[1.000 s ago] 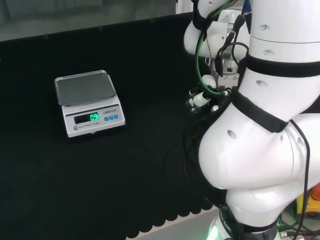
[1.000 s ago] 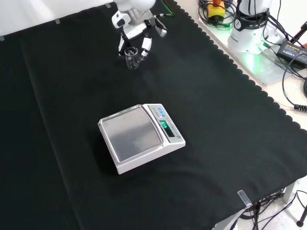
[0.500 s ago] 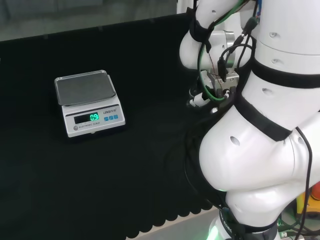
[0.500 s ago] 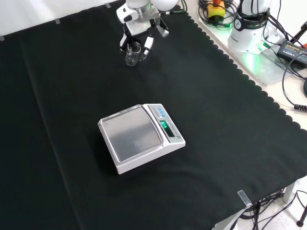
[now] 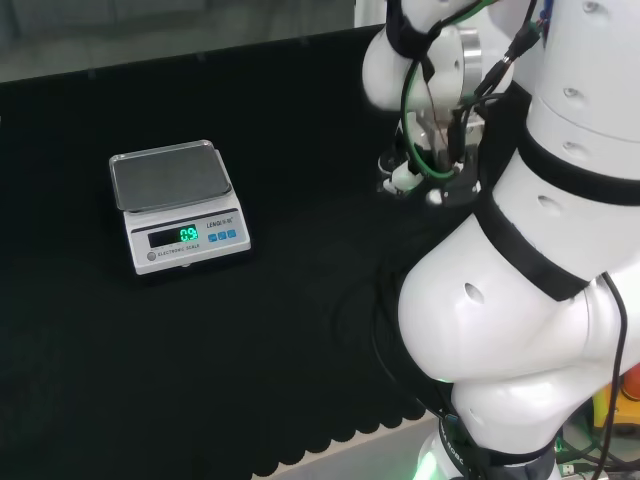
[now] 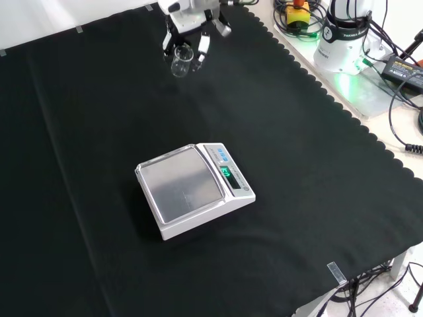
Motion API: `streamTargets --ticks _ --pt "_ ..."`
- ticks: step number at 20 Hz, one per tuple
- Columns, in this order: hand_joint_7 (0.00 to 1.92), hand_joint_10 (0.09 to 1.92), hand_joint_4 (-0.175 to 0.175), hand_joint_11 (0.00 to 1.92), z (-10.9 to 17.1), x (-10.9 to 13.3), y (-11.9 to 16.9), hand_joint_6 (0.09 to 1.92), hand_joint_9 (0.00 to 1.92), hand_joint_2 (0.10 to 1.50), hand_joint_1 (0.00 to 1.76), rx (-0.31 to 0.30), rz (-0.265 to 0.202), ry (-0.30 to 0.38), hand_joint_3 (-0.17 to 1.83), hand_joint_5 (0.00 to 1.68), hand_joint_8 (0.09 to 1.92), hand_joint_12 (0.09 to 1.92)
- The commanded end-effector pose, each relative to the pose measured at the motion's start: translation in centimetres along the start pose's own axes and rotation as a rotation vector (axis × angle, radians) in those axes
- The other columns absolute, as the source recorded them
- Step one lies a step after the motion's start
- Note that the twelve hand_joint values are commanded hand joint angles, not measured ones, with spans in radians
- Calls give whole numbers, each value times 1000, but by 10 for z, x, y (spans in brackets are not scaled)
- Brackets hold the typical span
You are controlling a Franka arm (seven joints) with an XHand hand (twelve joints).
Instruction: Pick up the beaker.
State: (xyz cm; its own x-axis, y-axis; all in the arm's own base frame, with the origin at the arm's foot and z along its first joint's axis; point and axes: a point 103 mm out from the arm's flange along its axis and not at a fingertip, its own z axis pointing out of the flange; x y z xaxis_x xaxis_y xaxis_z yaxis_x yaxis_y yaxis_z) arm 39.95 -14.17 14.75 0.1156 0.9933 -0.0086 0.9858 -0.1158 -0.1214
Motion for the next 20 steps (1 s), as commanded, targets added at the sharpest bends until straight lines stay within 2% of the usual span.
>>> streamTargets --ticks 1,3,6,10,11,14,16,20 --pt "1673 211 -175 1666 -94 -17 -11 593 1893 627 1204 26 -100 230 689 1323 421 607" --pt "1677 213 -175 1656 -108 -22 -14 596 1891 618 1204 24 -105 296 705 1325 415 614" --pt "1681 215 -175 1645 -119 -23 -15 599 1889 613 1205 34 -115 347 713 1325 411 618" --pt "1691 223 -175 1631 -130 -15 -19 609 1886 602 1205 51 -144 370 733 1325 397 640" --pt "1692 223 -175 1629 -132 -38 -29 609 1886 602 1204 -105 -251 599 734 1325 396 641" --pt "1693 225 -175 1626 -134 -36 -34 610 1886 601 1205 -14 -199 497 736 1325 395 643" --pt "1694 226 -175 1625 -139 -27 -33 611 1887 600 1205 18 -173 459 736 1325 395 644" --pt "1697 228 -175 1623 -144 1 -31 611 1888 599 1205 35 -114 442 739 1325 394 645"
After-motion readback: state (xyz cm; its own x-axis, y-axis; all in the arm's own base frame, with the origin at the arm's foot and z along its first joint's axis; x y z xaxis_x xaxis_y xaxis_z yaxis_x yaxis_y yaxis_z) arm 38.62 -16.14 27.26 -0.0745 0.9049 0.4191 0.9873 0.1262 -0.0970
